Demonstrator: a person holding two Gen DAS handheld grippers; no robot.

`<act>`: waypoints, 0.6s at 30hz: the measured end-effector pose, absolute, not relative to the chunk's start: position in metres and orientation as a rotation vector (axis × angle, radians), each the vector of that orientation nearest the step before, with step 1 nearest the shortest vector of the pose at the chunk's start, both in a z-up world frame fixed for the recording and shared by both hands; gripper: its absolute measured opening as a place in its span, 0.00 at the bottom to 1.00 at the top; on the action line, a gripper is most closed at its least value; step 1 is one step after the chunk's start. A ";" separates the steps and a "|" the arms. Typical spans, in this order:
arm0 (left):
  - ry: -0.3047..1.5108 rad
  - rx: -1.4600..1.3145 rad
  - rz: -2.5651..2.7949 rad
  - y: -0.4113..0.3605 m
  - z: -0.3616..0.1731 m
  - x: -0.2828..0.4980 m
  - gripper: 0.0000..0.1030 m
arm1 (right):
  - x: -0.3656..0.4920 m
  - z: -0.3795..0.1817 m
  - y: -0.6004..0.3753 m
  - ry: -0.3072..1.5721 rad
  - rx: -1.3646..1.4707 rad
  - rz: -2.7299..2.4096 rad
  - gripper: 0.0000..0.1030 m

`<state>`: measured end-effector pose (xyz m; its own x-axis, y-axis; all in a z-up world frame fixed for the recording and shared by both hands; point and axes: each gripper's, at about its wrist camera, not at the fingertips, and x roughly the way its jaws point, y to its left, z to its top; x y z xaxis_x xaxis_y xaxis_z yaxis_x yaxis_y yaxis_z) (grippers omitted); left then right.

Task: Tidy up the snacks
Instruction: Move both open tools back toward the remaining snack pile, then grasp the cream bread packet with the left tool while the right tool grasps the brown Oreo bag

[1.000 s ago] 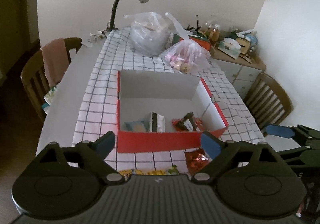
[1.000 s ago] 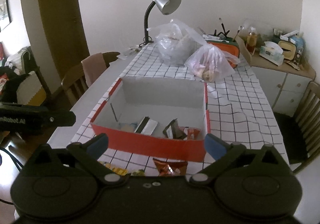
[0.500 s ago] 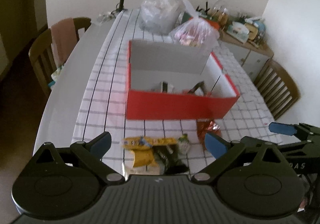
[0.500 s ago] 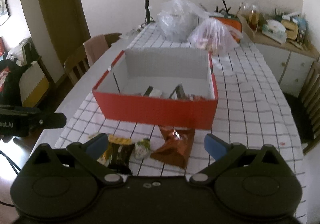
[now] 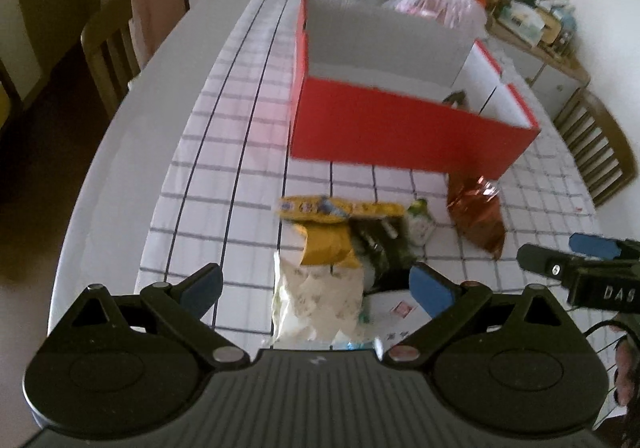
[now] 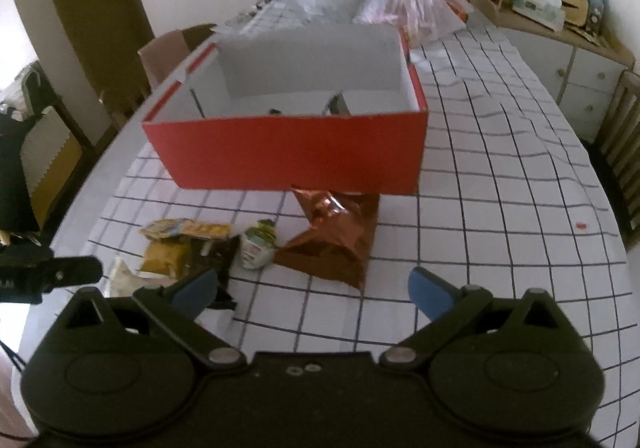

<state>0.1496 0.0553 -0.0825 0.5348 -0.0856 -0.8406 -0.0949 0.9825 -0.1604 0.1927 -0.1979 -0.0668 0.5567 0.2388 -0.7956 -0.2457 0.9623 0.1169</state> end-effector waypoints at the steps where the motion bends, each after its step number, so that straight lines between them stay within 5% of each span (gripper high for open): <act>1: 1.017 -0.196 0.008 0.054 -0.086 0.150 0.97 | 0.195 -0.071 -0.201 0.947 -0.008 0.276 0.99; 10: 1.088 -0.196 0.004 0.049 -0.113 0.155 0.96 | 0.227 -0.088 -0.209 0.976 0.027 0.215 0.98; 18: 1.134 -0.216 0.008 0.051 -0.127 0.163 0.76 | 0.256 -0.097 -0.200 0.985 0.020 0.196 0.94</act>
